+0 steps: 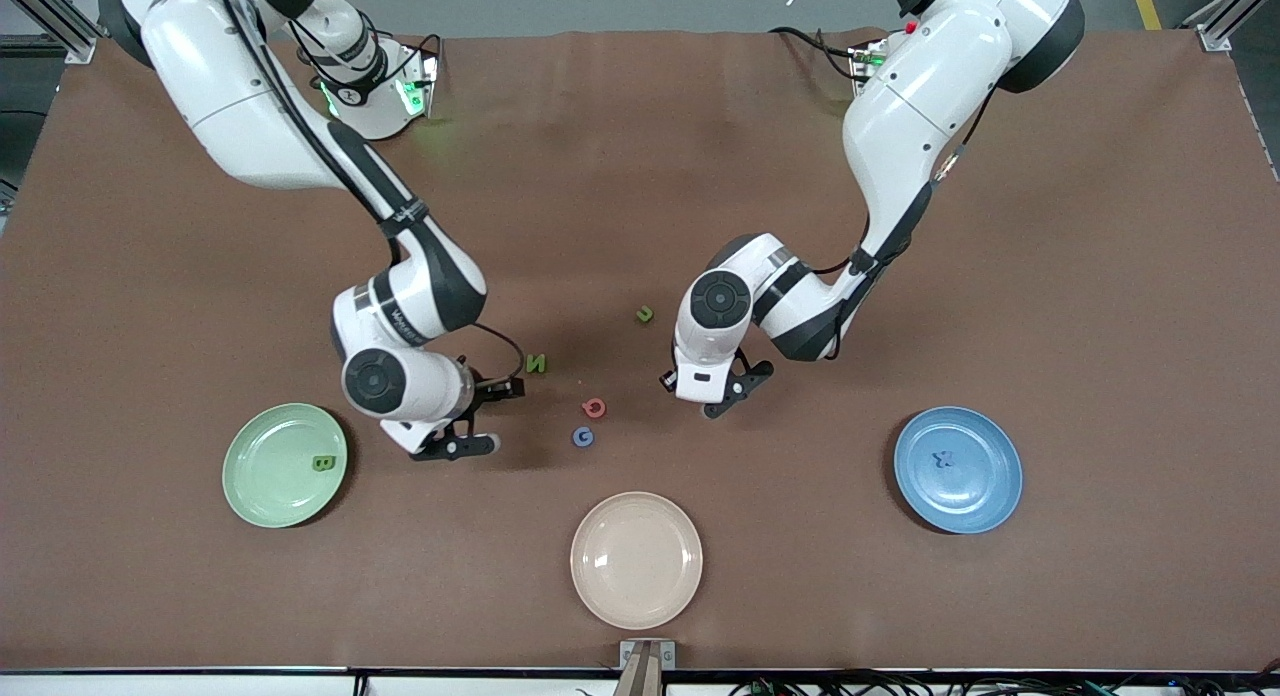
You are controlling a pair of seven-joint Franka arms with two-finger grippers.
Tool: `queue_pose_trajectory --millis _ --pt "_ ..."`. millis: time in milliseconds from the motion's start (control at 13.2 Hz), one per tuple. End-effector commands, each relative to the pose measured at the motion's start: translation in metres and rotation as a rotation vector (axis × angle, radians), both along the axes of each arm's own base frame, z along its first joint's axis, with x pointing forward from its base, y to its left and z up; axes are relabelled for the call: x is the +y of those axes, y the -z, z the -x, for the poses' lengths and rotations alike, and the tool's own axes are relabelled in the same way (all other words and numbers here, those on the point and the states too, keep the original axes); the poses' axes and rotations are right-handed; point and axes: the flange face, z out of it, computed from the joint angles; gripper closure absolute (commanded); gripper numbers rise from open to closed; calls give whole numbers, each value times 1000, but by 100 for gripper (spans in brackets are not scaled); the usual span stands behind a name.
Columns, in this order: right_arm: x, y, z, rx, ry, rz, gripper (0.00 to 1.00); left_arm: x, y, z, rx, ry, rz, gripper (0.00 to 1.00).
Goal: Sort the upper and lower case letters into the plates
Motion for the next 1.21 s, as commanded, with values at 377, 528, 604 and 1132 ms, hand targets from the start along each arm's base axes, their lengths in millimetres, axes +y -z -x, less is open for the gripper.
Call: queue_pose_trajectory --millis 377,528,604,1132 --pt "40 19 54 10 43 33 12 110 -64 -86 -54 71 -119 97" --pt "41 19 54 9 47 34 15 180 -79 -114 -52 128 -138 97" --pt "41 19 54 9 47 34 20 212 -85 -125 -45 170 -144 96" --pt "44 21 57 13 71 45 70 350 -64 -153 13 373 -131 75"
